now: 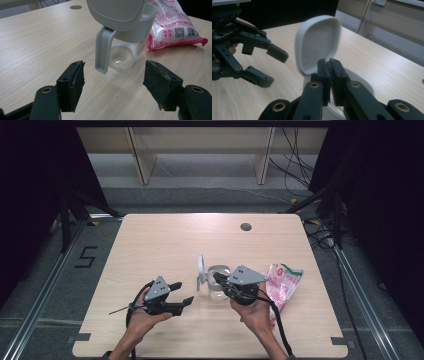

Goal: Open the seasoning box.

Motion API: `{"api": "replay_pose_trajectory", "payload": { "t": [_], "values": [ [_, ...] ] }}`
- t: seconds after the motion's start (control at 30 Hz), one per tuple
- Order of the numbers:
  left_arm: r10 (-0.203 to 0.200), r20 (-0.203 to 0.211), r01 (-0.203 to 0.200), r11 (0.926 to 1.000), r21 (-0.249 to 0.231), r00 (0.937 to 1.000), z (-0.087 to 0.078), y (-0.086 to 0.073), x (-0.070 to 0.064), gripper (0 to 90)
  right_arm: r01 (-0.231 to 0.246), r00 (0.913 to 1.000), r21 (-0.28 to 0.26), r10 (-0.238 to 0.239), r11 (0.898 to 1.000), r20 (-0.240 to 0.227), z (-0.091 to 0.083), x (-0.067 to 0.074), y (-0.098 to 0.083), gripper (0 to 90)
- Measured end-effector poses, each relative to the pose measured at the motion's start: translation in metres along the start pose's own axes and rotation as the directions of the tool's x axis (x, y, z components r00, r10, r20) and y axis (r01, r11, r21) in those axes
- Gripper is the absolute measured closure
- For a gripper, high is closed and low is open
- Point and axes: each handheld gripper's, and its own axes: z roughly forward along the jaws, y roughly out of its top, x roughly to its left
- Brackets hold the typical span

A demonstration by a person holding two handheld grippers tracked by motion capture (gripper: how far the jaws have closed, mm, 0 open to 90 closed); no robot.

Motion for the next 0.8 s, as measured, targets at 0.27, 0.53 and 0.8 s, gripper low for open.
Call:
{"api": "replay_pose_trajectory", "payload": {
  "t": [0.27, 0.53, 0.8],
  "values": [
    [-0.029, 0.014, 0.029, 0.9994, 0.018, 0.9995, 0.003, -0.005, -0.005, 26.8, -0.128, 0.9857, 0.011, 0.126, 0.992, 0.112, -0.051, -0.026, -0.033, 67.7],
    [-0.04, 0.029, 0.038, 0.9983, 0.043, 0.9988, 0.005, -0.008, -0.007, 21.2, -0.282, 0.9343, -0.026, 0.281, 0.959, 0.22, -0.09, -0.042, -0.068, 42.2],
    [-0.037, 0.027, 0.036, 0.9987, 0.036, 0.999, 0.003, -0.008, -0.008, 20.2, -0.309, 0.9011, -0.071, 0.316, 0.948, 0.297, -0.109, -0.062, -0.089, 37.8]
  ]
}}
